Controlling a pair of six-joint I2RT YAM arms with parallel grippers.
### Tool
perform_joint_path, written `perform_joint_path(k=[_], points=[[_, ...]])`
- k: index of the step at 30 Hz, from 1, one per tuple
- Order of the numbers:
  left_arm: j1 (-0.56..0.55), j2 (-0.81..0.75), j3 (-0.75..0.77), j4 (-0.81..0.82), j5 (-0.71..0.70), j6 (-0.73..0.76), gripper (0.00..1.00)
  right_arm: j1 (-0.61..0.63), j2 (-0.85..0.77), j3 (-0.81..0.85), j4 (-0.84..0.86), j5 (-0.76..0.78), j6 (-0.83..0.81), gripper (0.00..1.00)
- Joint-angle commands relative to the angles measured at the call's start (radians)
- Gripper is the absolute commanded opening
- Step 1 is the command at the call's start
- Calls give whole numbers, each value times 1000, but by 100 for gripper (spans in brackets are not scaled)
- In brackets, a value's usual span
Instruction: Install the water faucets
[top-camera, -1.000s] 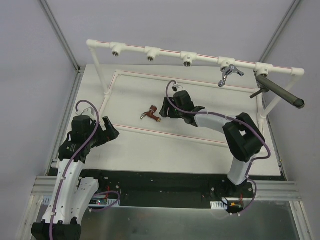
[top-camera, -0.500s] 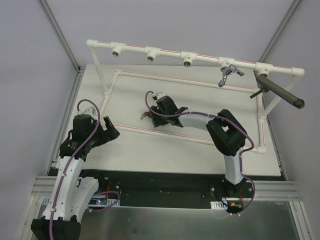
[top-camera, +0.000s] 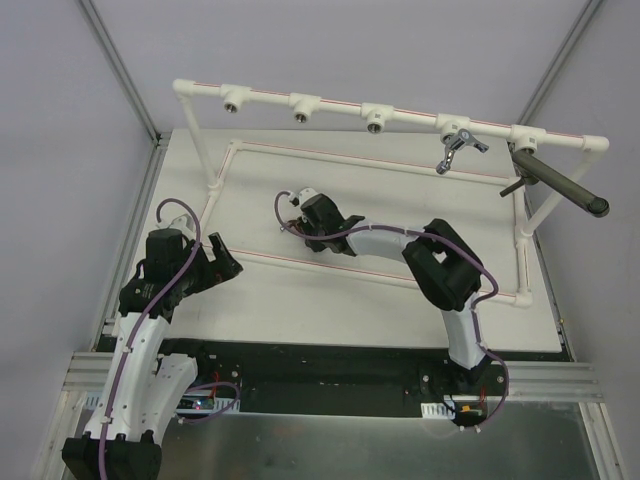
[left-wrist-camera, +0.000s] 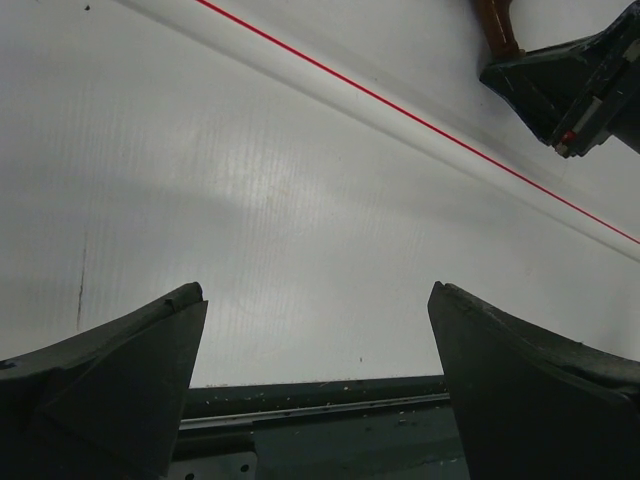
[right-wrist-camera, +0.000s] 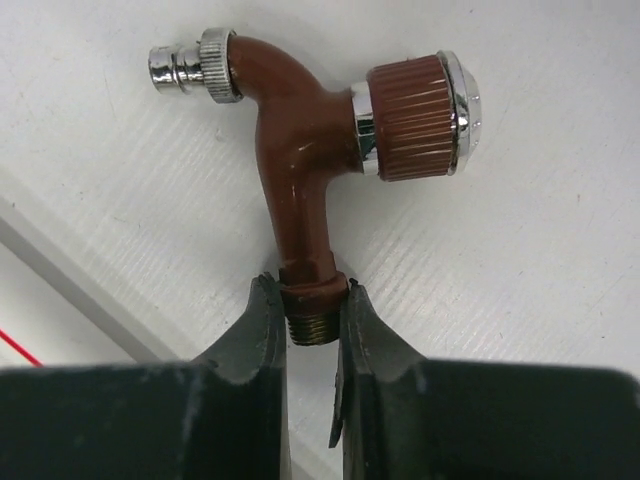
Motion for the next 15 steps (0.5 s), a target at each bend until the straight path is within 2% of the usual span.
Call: perform_joint_path(k=[1,7,15], points=[[-3,-13,31,12,69,-16,99,13,-78,-20,-34,-33,-61,0],[-5,41,152,9,144,-91,99,31,-280,-87,-52,-56,-98,0],[-3,248,386,9,387,-139,99,122,-570,-161,-160,-115,-164,0]])
